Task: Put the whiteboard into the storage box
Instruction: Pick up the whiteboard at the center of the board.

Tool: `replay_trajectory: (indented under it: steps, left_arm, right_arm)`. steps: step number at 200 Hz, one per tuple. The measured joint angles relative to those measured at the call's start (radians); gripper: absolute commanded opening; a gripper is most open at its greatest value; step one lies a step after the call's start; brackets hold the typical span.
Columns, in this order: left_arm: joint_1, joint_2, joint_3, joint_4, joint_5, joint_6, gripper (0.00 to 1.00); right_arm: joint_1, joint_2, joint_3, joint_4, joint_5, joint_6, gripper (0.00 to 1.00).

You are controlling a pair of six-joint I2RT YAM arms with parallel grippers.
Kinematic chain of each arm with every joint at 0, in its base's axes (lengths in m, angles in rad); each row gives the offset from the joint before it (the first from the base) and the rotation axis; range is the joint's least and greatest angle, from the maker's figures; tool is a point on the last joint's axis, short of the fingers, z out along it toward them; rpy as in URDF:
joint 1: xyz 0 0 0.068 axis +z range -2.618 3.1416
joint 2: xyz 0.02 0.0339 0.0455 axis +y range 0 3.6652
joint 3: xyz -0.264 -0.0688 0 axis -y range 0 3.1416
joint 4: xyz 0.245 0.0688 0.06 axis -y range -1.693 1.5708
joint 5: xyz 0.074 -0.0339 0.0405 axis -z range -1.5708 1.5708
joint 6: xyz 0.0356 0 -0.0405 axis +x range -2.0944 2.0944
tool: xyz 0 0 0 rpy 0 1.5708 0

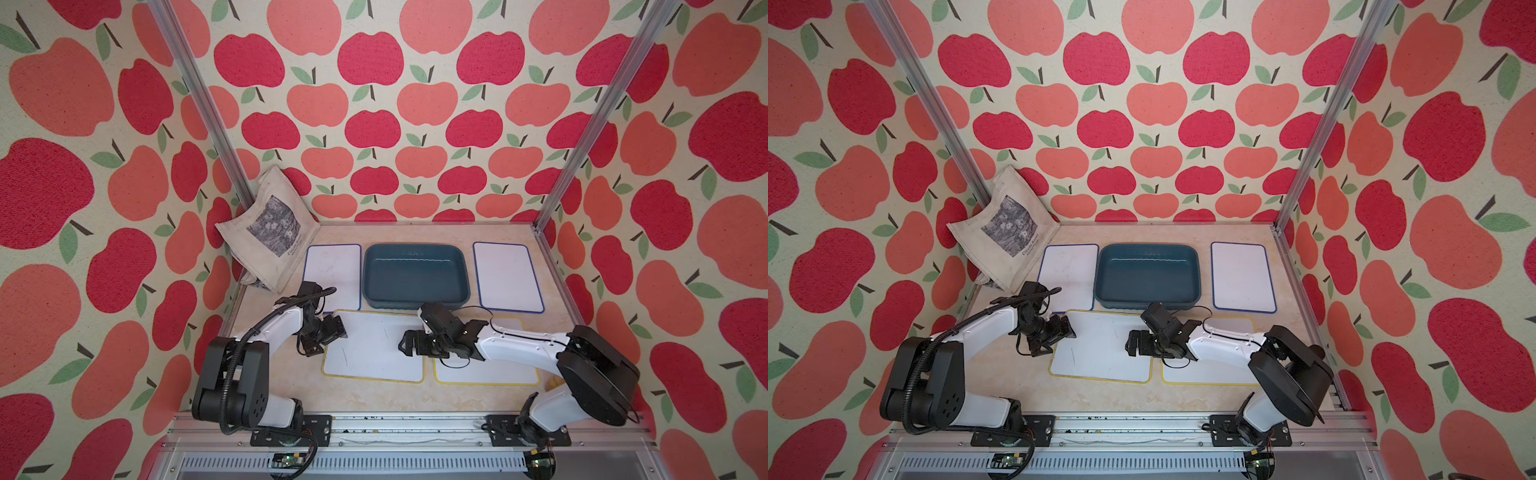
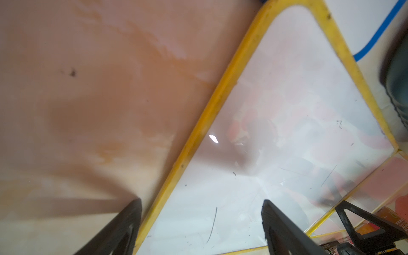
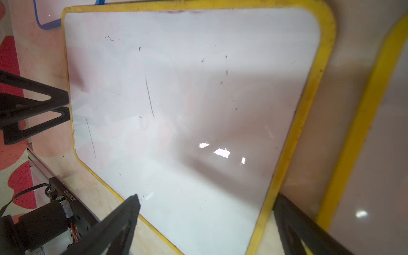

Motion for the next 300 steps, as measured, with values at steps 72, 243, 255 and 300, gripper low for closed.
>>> replay_trajectory:
  steps: [72,243,255,300]
  left_arm:
    - [-0.098,-0.056,-0.061,0.061,-0.076,-0.012,0.71]
    - [-0.117,-0.285,-0.201,-0.025,0.007,-0.092,0.67]
    - [-0.111,-0.279,-0.201,-0.024,0.014,-0.092,0.67]
    - [-0.085,-0.267,-0.197,-0.026,0.037,-0.088,0.67]
  right_arm:
    - [0.000,-0.026,-0.029,0.023,0.008,0.013,0.99]
    - [0.053,-0.002,0.019,-0.058,0.092,-0.001,0.99]
    - [0.053,-0.001,0.021,-0.061,0.092,-0.002,0.99]
    - [0.053,0.003,0.026,-0.065,0.092,-0.002,0.99]
